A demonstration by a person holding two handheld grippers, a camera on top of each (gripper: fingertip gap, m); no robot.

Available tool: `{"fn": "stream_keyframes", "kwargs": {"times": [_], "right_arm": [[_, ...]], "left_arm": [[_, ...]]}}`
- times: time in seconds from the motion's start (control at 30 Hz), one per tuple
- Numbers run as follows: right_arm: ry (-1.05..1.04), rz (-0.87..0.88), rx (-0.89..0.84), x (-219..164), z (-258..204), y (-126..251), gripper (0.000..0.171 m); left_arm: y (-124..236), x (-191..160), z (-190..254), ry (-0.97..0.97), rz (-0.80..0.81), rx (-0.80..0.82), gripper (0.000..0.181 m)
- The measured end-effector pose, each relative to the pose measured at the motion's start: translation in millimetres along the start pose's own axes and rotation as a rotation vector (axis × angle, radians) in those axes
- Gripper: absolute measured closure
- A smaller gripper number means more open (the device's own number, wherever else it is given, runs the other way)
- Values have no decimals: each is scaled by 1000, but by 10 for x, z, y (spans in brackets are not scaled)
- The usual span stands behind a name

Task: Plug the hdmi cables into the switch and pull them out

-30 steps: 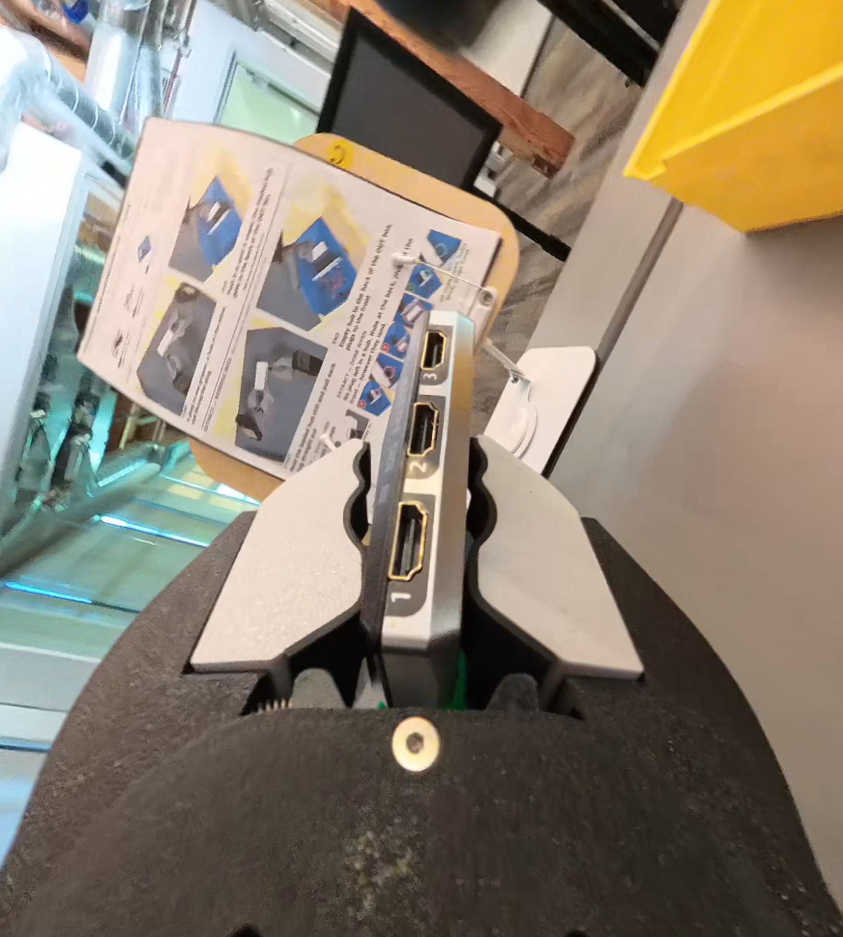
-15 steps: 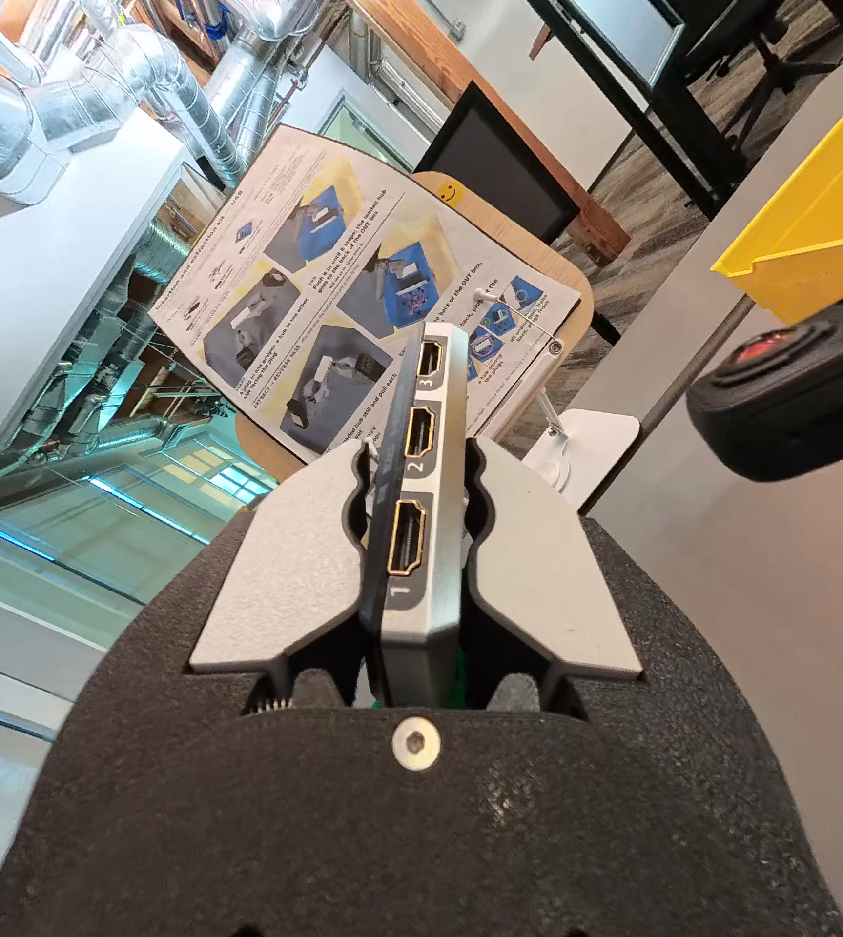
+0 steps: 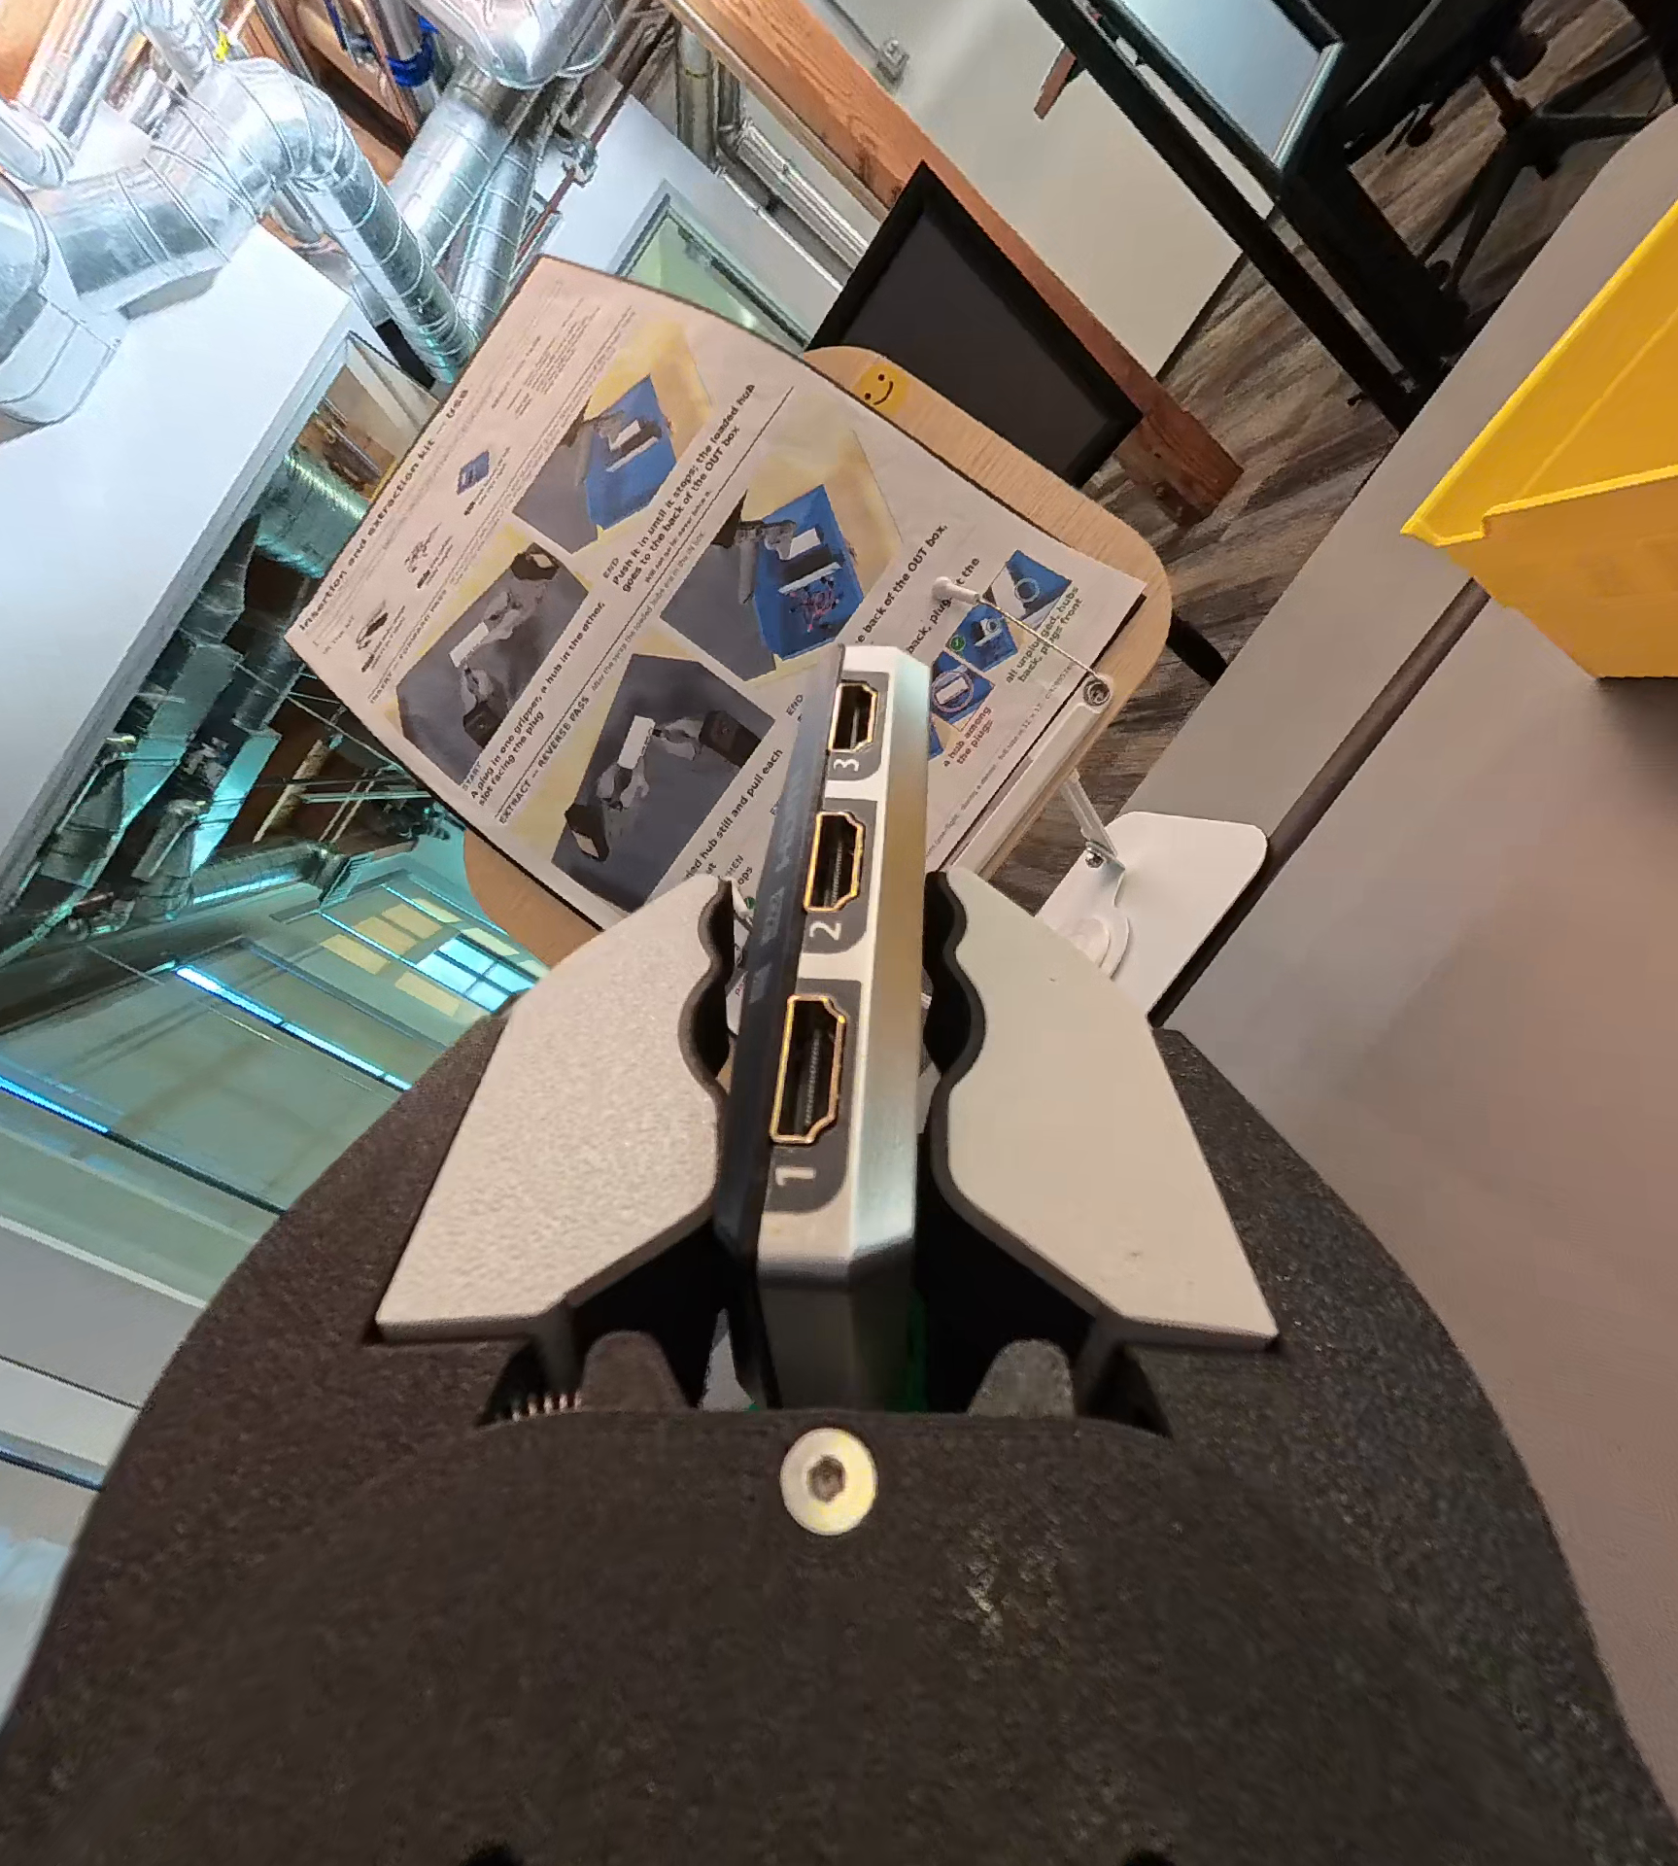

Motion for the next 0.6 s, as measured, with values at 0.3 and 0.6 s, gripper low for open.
{"fn": "stream_keyframes", "kwargs": {"times": [0.3, 0.6], "right_arm": [[-202, 70, 196, -76, 132, -177, 150], [-266, 112, 194, -76, 146, -183, 162]], "left_arm": [[7, 37, 76, -48, 0, -8, 145], [4, 30, 79, -48, 3, -18, 145]]}}
Point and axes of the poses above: each gripper's, where its closed fingertips meet, y back along the fingers, x out of its top, z = x × y across the jaws, the point moved 6 cm from there along y, back along the fingers, and after that the axes turned 8 degrees about -z, right-handed, at the moved point
